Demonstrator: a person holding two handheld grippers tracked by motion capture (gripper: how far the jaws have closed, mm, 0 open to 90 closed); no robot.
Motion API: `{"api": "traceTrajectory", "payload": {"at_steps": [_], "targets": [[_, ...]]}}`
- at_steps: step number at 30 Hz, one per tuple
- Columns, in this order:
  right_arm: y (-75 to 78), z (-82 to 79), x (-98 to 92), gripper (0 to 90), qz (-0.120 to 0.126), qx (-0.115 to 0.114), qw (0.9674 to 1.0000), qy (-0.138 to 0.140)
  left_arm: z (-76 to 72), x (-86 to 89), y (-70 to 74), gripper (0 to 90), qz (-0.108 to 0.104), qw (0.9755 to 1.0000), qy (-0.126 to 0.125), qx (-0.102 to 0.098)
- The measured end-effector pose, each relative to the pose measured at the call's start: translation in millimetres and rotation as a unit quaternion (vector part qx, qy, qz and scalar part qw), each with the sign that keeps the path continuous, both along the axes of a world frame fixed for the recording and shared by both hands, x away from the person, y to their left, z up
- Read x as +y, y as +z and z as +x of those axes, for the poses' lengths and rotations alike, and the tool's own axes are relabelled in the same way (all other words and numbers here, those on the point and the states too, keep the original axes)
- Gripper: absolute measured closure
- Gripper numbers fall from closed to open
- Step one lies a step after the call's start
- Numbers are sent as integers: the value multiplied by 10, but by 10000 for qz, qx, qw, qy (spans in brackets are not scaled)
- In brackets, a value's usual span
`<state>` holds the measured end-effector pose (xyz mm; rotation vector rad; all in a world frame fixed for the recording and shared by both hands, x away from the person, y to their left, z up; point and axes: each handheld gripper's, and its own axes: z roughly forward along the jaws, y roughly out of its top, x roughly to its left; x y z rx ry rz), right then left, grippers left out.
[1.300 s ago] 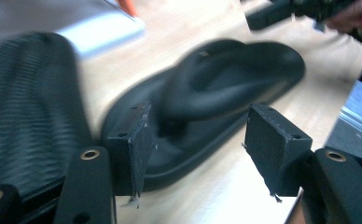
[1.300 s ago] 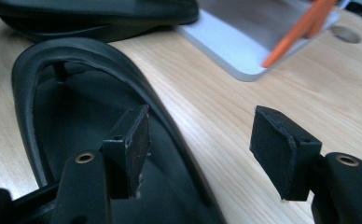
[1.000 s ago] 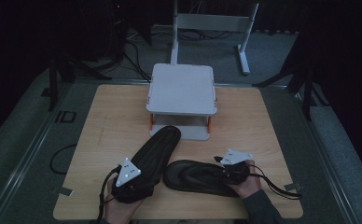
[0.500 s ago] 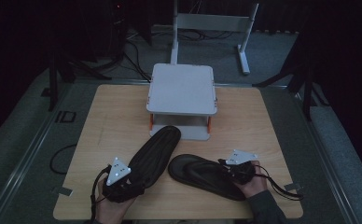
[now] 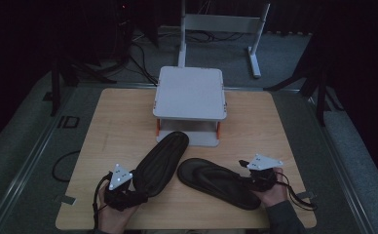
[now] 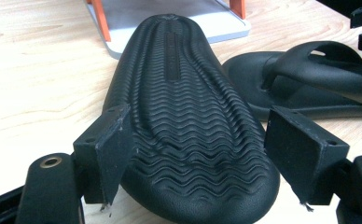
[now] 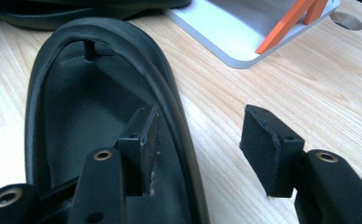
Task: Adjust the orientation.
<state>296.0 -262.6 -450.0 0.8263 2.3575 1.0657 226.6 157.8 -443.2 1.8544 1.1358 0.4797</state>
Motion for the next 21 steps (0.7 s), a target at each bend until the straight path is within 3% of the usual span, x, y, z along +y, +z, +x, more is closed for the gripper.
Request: {"api": "traceTrajectory", "payload": {"at_steps": [21], "targets": [[-1,-28,-32,446,-17,-52,9999,-106,109,1,-98,142,-158,9996,195,150]]}}
